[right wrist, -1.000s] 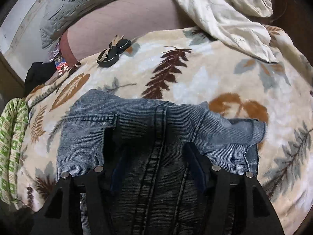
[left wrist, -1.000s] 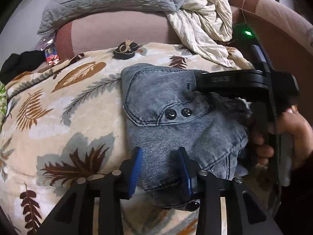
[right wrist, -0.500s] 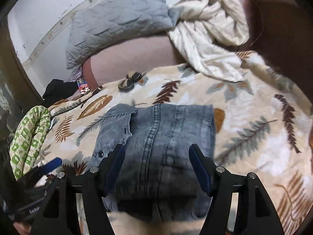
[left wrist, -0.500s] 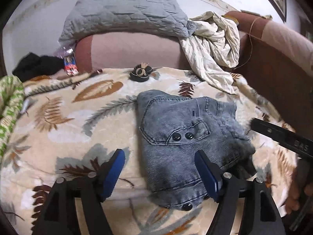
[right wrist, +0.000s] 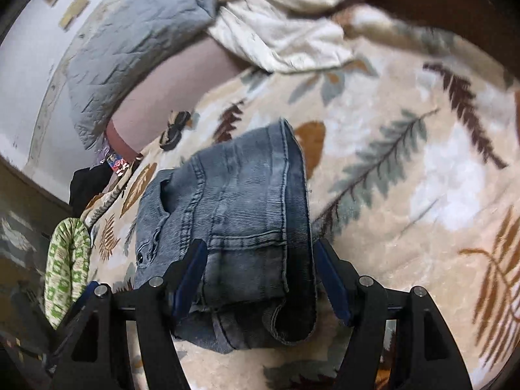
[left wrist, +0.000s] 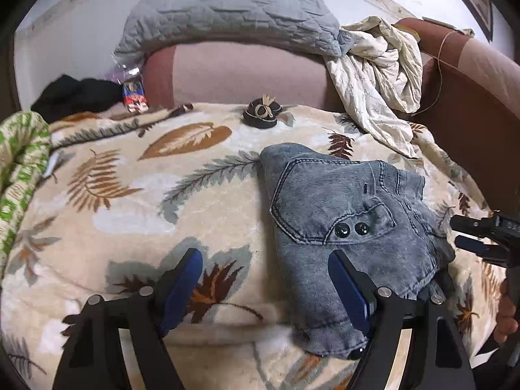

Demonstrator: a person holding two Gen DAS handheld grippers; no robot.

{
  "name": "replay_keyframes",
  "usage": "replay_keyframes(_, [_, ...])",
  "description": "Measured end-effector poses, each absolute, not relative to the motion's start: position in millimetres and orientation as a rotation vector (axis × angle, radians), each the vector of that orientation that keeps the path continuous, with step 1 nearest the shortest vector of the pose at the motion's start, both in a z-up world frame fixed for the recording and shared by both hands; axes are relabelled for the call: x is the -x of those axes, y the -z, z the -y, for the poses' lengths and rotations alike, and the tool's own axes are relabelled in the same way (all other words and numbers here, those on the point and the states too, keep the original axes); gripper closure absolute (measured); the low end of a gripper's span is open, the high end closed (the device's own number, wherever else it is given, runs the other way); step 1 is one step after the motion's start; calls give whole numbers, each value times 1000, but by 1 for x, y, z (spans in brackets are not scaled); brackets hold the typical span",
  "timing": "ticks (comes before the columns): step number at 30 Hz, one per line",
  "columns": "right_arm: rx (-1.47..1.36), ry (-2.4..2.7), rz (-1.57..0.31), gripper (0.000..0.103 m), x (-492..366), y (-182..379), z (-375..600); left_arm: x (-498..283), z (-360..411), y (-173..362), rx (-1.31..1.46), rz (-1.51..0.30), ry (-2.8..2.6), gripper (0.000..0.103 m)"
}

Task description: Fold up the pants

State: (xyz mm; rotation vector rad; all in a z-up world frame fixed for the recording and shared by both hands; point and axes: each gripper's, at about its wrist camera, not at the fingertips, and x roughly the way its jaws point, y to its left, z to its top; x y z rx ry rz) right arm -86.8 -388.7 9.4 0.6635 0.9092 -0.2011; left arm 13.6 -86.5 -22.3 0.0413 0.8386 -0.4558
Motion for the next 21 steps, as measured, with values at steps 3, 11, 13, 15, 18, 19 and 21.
replay_keyframes(3, [-676, 218, -918, 34, 78, -4, 401, -28, 86, 27, 30, -898, 511, 20])
replay_keyframes(11, [-741, 160, -999, 34, 55, 24, 417, -61, 102, 52, 127, -1014, 547, 20])
replay_keyframes(13, [-759, 142, -1023, 34, 51, 32, 419, -63, 107, 58, 181, -1058, 598, 20])
replay_keyframes(15, [-823, 110, -1023, 24, 48, 42, 424, -61, 116, 65, 210, -1103, 663, 17])
replay_keyframes(18, [-903, 56, -989, 15, 46, 46, 427, -56, 129, 76, 186, -1156, 704, 17])
replay_keyframes(19, [-926, 36, -990, 15, 45, 47, 426, -54, 131, 77, 190, -1155, 705, 17])
replay_keyframes(21, [-976, -14, -999, 15, 44, 51, 422, -52, 130, 77, 209, -1141, 719, 19])
